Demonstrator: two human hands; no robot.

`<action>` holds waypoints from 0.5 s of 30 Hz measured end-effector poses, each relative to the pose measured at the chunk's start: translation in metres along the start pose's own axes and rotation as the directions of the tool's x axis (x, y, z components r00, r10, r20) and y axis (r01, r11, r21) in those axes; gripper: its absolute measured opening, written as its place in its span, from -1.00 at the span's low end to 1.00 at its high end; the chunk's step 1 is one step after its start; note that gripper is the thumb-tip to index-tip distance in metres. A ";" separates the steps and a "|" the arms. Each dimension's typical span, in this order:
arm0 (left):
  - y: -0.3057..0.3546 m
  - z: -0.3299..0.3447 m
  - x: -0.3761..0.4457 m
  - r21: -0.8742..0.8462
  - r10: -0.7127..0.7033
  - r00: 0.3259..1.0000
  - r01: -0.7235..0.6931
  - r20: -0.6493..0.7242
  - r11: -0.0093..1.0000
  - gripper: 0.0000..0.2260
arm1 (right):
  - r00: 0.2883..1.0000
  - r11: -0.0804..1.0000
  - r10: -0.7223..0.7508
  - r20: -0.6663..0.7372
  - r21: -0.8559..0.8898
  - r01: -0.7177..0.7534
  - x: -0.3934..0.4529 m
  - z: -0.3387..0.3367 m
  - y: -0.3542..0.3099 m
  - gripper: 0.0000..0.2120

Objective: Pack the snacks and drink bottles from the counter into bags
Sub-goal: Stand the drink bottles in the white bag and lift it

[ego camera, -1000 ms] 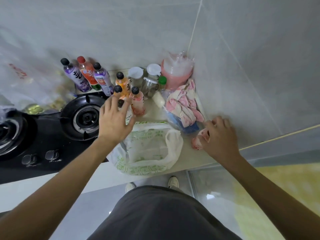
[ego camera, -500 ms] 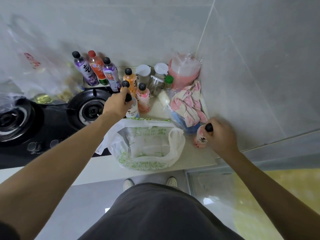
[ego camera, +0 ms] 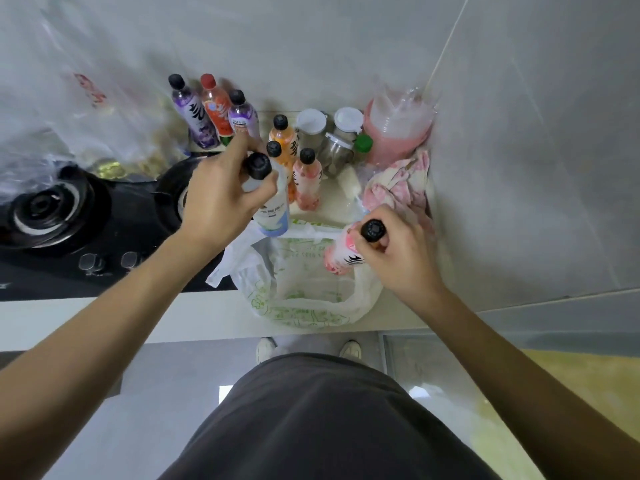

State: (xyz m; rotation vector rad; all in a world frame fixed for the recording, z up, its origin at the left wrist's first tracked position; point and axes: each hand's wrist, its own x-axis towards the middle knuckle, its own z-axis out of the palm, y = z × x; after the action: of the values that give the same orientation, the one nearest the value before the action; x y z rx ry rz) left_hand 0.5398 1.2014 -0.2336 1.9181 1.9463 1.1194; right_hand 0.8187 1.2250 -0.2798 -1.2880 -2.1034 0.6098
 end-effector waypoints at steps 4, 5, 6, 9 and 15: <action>0.004 0.016 -0.030 -0.030 -0.031 0.995 0.034 0.090 0.999 -0.78 | 0.989 1.000 0.017 0.150 -0.026 -0.014 -0.010 0.034 0.009 -0.82; 0.003 0.022 -0.039 -0.024 -0.035 0.992 0.038 0.118 0.999 -0.78 | 0.985 0.999 0.018 0.173 -0.042 -0.011 -0.012 0.040 0.014 -0.81; 0.002 0.029 -0.047 -0.026 -0.041 0.989 0.046 0.142 0.999 -0.78 | 0.981 0.998 0.022 0.192 -0.063 -0.010 -0.015 0.045 0.018 -0.81; 0.001 0.051 -0.071 -0.038 -0.069 0.975 0.079 0.212 0.996 -0.80 | 0.968 0.991 0.032 0.247 -0.133 0.001 -0.022 0.055 0.030 -0.78; -0.007 0.082 -0.091 -0.022 -0.119 0.943 0.132 0.310 0.991 -0.79 | 0.967 0.986 0.014 0.254 -0.166 0.029 -0.023 0.055 0.043 -0.78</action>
State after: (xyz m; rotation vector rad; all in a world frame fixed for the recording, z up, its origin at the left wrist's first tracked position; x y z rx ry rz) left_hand 0.5978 1.1496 -0.3282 1.7926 1.8275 0.7666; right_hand 0.8162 1.2182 -0.3532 -1.3528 -2.4138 0.6337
